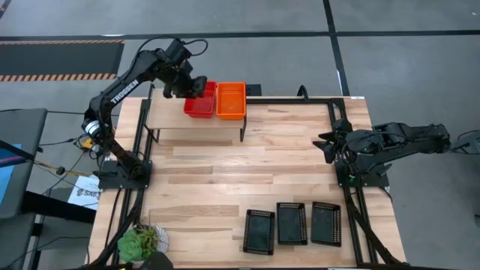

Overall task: Stack baskets on shelf by color
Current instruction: Adjust the black bins

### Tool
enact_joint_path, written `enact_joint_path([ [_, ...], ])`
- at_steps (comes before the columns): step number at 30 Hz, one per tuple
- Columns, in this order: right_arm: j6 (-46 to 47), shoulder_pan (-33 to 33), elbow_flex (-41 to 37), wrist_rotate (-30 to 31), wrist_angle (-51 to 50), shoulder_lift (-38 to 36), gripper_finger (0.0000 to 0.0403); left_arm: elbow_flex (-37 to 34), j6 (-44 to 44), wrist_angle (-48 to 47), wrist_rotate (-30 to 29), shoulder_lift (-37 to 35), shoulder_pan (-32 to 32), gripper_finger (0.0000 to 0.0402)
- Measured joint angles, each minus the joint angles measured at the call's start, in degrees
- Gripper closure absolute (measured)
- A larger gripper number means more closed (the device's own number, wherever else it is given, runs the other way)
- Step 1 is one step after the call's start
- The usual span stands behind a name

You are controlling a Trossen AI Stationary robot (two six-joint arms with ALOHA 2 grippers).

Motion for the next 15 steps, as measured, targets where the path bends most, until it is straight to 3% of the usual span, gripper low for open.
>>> enact_joint_path([
  [6,0.00,0.02,0.00,0.00,0.01,0.00,0.0168,5.54,2.49,0.05,11.86,-0.23,-3.08,0.0252],
  [15,1.88,0.02,0.00,-1.64,-0.60,0.00,0.0168,13.73,3.51,0.77,13.07,-0.67,-16.68,0.0253],
])
